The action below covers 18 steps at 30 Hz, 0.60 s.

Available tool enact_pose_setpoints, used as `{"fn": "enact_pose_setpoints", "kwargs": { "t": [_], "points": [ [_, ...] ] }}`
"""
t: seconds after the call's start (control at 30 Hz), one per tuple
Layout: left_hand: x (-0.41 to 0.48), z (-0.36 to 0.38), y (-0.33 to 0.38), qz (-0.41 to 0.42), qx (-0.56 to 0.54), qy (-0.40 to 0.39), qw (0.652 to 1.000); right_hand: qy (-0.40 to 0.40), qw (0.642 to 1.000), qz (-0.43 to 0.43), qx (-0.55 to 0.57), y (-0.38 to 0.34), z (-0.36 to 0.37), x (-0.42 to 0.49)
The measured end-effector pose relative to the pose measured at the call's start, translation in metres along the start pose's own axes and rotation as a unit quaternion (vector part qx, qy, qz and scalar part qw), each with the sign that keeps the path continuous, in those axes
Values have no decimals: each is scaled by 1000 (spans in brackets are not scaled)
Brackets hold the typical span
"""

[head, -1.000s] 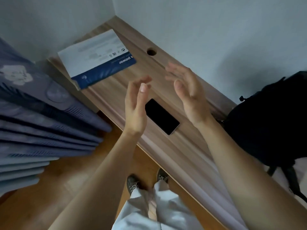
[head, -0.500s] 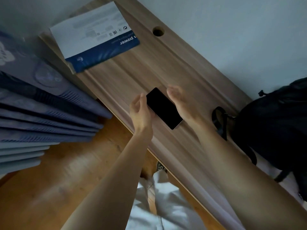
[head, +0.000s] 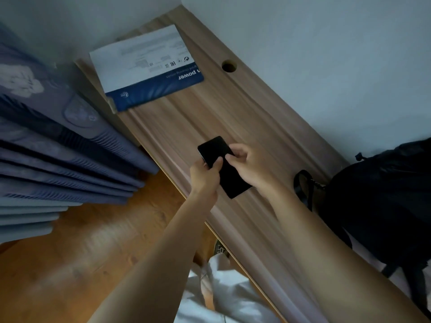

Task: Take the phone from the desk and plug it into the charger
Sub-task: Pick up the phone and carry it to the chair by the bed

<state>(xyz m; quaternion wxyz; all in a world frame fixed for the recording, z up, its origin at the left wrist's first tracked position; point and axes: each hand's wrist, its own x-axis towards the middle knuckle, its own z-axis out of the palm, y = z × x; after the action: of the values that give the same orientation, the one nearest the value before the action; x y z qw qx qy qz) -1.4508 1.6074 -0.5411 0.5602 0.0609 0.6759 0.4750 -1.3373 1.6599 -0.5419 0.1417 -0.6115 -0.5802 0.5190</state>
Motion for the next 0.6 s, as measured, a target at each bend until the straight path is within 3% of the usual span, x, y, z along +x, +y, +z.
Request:
{"fn": "enact_pose_setpoints", "kwargs": {
  "t": [0.17, 0.3, 0.6],
  "points": [
    [-39, -24, 67, 169, -22, -22, 985, -11, 990, -141, 16, -88, 3, -29],
    [-70, -61, 132, 308, -36, 32, 950, -3, 958, -285, 44, -175, 24, -50],
    [-182, -218, 205, 476, -67, 143, 865, -125, 868, -448, 173, -307, 140, -146]
  ]
}}
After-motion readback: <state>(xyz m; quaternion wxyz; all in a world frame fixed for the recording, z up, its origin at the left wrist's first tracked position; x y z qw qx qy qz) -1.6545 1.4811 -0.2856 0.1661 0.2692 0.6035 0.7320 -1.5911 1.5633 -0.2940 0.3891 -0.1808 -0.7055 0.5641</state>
